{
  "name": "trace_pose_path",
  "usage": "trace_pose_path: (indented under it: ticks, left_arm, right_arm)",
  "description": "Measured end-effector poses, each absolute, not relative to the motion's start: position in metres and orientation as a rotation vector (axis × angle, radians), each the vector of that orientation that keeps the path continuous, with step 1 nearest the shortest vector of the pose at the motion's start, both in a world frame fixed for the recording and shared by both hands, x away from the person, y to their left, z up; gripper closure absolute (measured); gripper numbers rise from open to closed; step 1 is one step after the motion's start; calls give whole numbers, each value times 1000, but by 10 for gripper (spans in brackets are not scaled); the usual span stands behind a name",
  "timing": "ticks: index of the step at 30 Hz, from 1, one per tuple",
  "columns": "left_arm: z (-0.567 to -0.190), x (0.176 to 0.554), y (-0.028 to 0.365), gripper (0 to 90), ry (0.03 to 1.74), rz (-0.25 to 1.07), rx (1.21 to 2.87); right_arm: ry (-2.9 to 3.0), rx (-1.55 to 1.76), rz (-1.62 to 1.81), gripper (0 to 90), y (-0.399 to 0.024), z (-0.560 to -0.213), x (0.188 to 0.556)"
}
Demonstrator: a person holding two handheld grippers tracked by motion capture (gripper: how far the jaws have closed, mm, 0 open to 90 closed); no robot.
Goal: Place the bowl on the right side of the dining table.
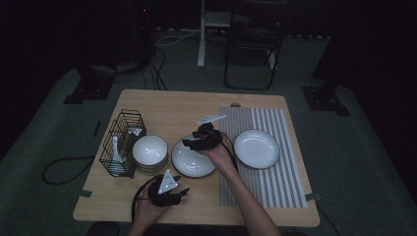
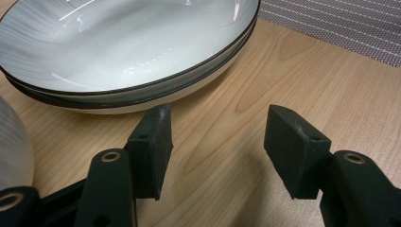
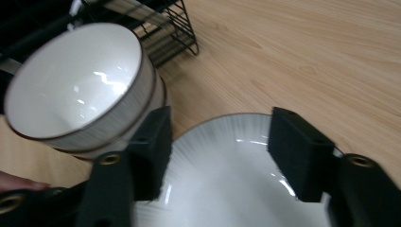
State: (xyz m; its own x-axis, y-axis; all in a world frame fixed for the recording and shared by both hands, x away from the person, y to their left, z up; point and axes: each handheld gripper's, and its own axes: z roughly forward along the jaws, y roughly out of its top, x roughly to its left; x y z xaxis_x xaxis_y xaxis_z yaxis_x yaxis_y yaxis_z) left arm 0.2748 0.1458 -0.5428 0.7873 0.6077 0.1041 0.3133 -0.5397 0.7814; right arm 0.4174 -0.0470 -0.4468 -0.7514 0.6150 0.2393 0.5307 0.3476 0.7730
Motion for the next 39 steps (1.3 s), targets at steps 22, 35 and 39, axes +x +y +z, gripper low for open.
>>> trace_pose_path:
  ticks: [22, 35, 39]
  left_arm:
    - [-543, 274, 146, 434, 682, 488, 2163]
    - [-543, 273, 147, 435, 686, 484, 2149]
    - [-543, 273, 147, 435, 685, 488, 2149]
  right_arm:
    - [2587, 982, 1426, 467, -2, -434, 421]
    - [2651, 939, 1369, 604, 34, -443, 426]
    - [2657, 927, 1324, 721, 43, -447, 427]
